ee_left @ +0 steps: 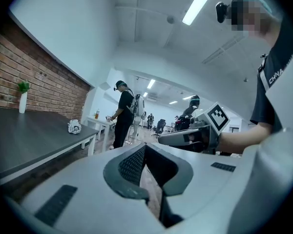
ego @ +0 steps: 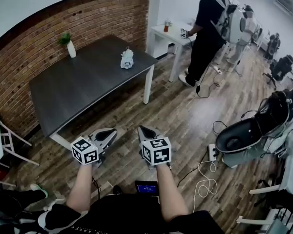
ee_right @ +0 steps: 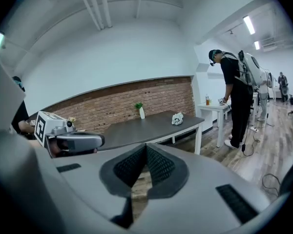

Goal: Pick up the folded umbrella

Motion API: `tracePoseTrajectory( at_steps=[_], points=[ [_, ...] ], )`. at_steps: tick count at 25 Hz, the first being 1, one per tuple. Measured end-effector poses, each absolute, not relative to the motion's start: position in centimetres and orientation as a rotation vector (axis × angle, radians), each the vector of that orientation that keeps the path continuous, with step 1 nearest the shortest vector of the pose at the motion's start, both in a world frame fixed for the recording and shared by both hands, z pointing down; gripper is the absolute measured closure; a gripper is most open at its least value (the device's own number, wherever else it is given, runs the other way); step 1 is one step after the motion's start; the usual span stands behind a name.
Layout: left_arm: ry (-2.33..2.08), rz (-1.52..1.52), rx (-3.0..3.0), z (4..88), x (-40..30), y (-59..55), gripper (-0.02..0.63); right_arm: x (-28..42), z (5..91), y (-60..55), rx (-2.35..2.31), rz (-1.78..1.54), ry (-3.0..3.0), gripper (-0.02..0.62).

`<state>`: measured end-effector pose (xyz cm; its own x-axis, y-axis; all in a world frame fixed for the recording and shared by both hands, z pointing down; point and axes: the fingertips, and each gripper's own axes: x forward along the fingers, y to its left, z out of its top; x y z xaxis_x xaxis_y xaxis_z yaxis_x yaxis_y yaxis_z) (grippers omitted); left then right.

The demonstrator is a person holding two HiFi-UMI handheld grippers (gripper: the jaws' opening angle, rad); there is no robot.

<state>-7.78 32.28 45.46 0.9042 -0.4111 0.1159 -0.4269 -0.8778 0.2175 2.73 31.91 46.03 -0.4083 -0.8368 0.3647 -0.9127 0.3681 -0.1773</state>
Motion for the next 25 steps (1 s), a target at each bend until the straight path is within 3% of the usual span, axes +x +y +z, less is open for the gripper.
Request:
tracePoseTrajectory(
  at_steps=[25],
  points=[
    [-0.636, 0.095, 2.815, 46.2, -6.8, 32.2, 0.604, 3.8, 46.8, 31.5, 1.550, 0.592, -2.451, 0.586]
  ],
)
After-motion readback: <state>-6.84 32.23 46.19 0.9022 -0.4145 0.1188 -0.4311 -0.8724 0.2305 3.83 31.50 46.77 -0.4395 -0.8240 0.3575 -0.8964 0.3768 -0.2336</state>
